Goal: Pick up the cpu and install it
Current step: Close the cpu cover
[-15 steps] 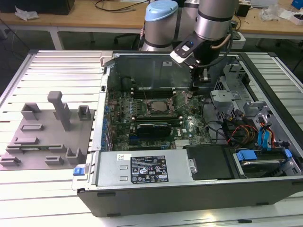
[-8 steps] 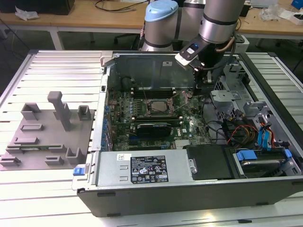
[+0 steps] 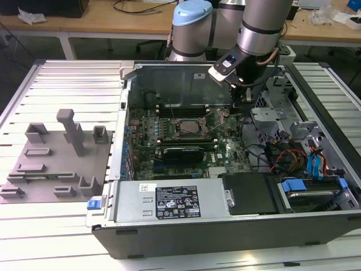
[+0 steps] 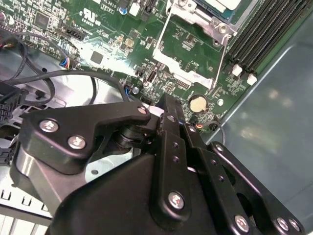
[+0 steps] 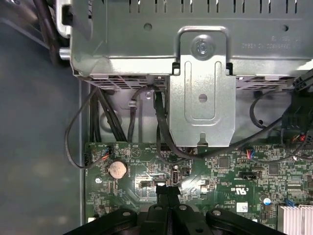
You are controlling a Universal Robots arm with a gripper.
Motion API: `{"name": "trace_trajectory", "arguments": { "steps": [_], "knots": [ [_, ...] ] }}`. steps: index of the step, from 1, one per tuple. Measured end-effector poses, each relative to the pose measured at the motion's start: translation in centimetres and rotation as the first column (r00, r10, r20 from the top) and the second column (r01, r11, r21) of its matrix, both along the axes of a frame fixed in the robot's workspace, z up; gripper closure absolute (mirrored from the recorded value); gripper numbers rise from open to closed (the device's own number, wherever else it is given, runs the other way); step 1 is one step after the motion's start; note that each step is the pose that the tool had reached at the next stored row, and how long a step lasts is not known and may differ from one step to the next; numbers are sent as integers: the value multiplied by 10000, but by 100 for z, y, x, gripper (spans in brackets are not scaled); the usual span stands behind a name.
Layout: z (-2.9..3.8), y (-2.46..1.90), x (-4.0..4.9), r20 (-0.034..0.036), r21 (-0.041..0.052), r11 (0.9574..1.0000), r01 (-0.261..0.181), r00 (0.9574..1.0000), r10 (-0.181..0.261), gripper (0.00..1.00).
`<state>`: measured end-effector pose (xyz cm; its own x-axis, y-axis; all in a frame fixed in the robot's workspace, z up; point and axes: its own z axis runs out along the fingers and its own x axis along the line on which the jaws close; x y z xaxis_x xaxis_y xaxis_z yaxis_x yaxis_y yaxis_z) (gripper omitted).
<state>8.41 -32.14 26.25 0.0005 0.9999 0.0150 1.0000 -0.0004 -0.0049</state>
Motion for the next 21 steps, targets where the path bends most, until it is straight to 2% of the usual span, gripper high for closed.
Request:
{"name": "trace_trajectory", "arguments": {
  "steps": [4,8,21],
  "knots": [
    [-119,0,1,-72,-15,10000,1,10000,-1,89],
    [-181,0,2,-104,-22,10000,1,9999,-1,89],
    [-188,9,-22,-105,-22,10000,0,9999,-1,89]
  ]
}}
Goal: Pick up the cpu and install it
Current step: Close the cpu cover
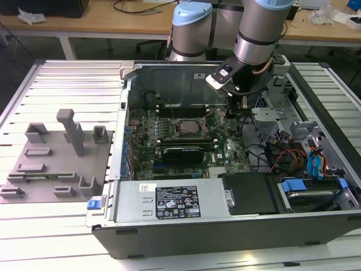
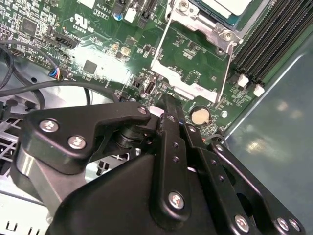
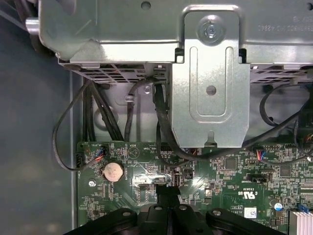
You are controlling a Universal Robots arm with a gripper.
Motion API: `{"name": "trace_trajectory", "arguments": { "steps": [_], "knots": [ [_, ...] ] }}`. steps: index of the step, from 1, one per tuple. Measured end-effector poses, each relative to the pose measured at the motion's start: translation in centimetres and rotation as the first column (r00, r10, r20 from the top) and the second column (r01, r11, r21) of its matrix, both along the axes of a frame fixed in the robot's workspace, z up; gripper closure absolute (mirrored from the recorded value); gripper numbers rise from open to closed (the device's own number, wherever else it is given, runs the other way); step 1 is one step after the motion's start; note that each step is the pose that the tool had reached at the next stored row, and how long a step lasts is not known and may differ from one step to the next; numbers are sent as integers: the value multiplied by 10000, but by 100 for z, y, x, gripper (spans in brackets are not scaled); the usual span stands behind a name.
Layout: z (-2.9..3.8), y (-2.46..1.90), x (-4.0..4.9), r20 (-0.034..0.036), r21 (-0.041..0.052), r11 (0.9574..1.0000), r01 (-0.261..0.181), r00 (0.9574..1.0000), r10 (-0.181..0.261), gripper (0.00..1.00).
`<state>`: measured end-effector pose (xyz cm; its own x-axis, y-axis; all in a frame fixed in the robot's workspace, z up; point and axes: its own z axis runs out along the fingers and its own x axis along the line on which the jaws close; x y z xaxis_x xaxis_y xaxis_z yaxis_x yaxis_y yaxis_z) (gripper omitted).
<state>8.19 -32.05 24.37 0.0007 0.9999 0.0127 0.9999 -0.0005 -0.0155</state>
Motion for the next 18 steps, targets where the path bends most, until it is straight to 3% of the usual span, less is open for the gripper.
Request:
{"name": "trace_trajectory", "arguments": {
  "steps": [12,18],
  "knots": [
    [0,18,-71,0,-2,10000,0,10000,0,89],
    [0,26,-221,0,-1,10000,1,10000,-1,89]
  ]
}}
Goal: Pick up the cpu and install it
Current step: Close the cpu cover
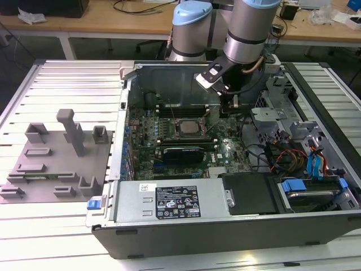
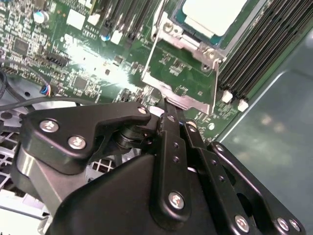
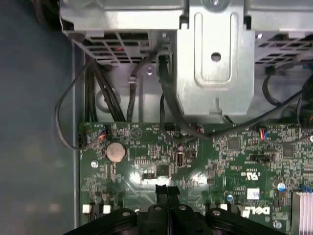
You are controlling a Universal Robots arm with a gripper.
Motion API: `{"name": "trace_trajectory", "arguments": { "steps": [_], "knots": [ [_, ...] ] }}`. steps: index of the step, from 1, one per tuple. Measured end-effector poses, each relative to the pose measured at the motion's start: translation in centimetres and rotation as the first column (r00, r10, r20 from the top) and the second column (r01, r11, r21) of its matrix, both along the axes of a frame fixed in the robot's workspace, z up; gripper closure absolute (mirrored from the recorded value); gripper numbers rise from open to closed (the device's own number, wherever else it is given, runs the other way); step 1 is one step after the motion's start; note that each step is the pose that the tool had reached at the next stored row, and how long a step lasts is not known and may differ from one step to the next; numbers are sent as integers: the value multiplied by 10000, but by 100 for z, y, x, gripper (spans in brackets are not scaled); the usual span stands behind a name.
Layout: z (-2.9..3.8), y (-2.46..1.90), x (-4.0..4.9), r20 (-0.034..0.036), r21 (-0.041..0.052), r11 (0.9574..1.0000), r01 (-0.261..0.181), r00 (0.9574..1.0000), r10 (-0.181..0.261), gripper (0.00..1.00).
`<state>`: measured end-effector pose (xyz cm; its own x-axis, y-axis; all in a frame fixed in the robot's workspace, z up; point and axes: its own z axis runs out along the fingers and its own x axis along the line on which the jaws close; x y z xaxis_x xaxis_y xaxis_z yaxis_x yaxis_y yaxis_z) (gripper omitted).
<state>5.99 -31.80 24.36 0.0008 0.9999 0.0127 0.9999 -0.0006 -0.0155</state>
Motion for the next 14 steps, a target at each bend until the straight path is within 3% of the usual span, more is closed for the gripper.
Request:
{"name": "trace_trajectory", "arguments": {
  "steps": [8,14],
  "knots": [
    [0,21,-241,3,-1,10000,-1,10000,1,89],
    [0,27,-344,8,0,10000,0,10000,0,89]
  ]
}}
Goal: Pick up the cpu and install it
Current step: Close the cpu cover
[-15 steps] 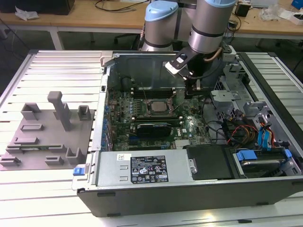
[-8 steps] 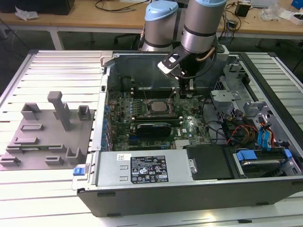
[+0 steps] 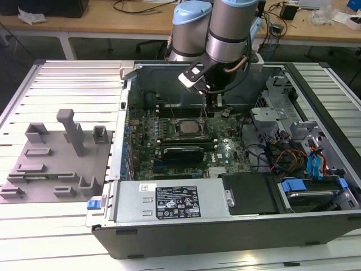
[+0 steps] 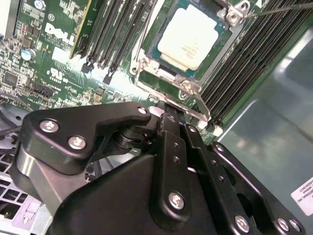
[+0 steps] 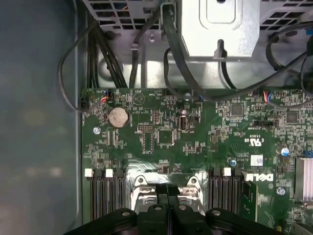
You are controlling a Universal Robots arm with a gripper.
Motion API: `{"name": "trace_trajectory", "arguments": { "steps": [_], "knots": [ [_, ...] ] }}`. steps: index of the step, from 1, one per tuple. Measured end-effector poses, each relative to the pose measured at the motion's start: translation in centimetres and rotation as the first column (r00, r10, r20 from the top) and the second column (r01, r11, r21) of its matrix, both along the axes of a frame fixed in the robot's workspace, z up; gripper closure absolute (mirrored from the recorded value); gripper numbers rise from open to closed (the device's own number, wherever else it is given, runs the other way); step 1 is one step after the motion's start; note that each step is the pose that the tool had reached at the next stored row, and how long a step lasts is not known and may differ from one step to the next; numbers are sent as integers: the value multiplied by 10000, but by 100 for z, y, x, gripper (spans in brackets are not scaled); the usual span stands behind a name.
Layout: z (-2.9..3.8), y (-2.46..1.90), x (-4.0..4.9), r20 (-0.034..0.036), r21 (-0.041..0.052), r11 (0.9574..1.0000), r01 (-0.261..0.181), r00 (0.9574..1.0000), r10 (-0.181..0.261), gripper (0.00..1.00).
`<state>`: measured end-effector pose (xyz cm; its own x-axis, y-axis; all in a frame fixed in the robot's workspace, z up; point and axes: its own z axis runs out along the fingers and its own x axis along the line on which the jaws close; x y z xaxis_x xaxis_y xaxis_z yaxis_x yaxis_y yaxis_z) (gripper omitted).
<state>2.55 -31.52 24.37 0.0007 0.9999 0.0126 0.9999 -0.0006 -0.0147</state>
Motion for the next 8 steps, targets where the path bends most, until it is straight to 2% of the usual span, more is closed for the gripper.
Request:
{"name": "trace_trajectory", "arguments": {
  "steps": [4,8],
  "knots": [
    [0,3,-47,0,0,10000,-1,10000,1,89],
    [0,3,-48,-4,1,10000,-2,10000,2,89]
  ]
}}
